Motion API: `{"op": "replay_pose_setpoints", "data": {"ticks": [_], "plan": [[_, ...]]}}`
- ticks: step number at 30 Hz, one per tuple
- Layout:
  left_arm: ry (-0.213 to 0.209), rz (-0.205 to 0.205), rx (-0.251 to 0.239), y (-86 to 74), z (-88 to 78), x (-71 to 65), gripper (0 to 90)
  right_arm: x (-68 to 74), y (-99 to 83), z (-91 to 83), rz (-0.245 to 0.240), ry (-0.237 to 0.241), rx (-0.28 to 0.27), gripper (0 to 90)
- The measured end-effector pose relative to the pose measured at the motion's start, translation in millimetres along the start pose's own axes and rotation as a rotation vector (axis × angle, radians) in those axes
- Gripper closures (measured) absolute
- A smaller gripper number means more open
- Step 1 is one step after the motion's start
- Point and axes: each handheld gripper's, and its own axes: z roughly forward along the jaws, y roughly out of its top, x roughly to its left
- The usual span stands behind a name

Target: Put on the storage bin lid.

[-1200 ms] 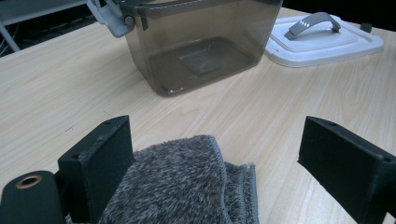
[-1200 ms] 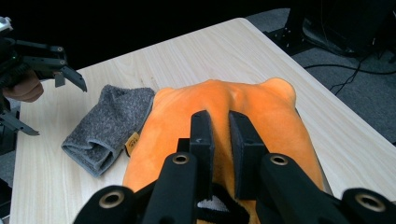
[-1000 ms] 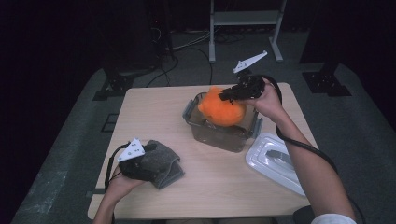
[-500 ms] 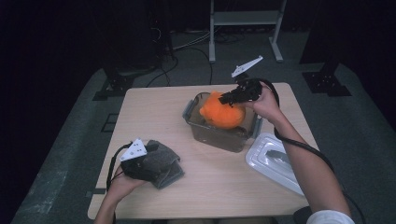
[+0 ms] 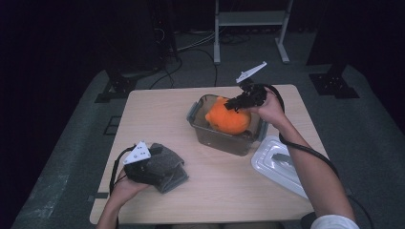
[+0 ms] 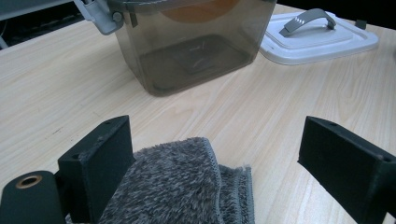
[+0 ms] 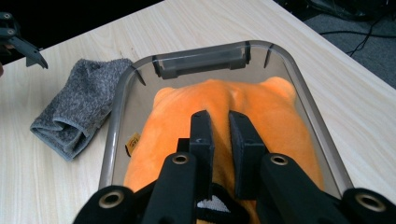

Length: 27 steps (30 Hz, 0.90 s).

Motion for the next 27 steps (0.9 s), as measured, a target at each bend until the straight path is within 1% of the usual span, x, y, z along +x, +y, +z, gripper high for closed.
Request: {"op": "replay_pose_setpoints", "data": {"ticks": [9,10,17,22,27], "plan": [[0.001,0.000,-0.001,-0.1,-0.8,0.6,9.1,0.1,-4.8,12.3,0.007,0.007,0.026,80.2],[0.001,0.002,-0.001,-0.1,-0.9,0.8,9.1,-0.1,-5.1,13.6,0.002,0.008,0.031,80.2],[0.002,0.003,0.001,-0.1,-0.8,0.3,9.1,-0.3,-7.0,21.3,0.003,0.018,0.045,80.2],[0.002,0.003,0.002,-0.2,-1.0,0.4,9.1,0.8,-9.8,28.4,0.019,0.028,0.061,80.2],[0.004,0.001,0.000,-0.2,-1.7,0.5,9.1,0.4,-10.4,34.0,0.014,0.030,0.076,80.1]]}}
